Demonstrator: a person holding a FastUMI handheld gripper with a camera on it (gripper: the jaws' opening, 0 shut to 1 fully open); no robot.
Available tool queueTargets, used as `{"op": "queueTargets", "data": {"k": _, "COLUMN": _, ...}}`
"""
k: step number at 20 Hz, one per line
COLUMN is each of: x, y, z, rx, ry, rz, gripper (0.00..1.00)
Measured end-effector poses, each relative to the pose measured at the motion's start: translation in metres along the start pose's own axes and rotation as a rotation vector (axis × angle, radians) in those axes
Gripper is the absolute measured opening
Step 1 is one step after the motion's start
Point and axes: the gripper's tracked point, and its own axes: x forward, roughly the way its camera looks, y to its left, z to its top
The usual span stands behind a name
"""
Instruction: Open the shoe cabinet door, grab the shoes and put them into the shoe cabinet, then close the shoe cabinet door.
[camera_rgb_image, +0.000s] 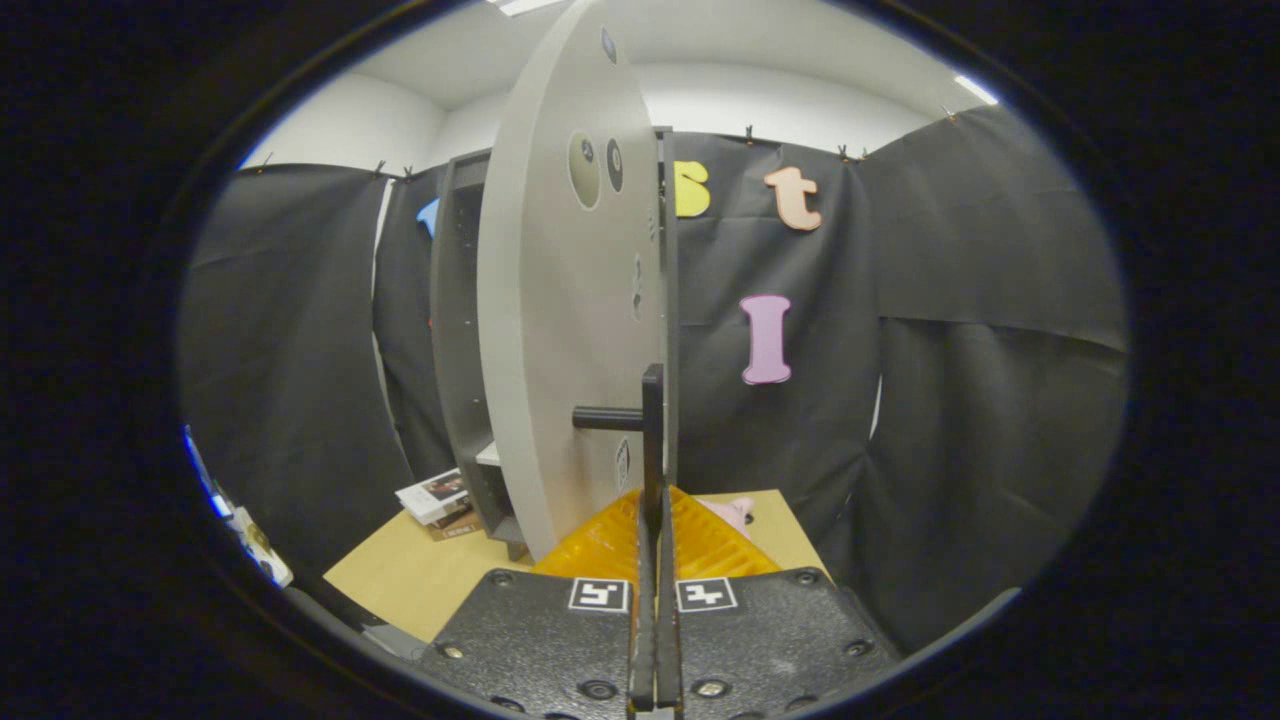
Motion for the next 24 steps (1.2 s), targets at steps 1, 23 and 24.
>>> {"op": "queueTargets", "data": {"k": 1, "x": 0.001, "y": -0.010, "z": -0.001, "rx": 0.008, "ry": -0.001, "rz": -0.013, "gripper": 0.04}}
{"op": "queueTargets", "data": {"k": 23, "x": -0.079, "y": 0.044, "z": -0.137, "rx": 0.044, "ry": 0.136, "rz": 0.062, "gripper": 0.76}}
{"op": "queueTargets", "data": {"k": 24, "x": -0.070, "y": 0.057, "z": -0.155, "rx": 0.037, "ry": 0.162, "rz": 0.071, "gripper": 0.79}}
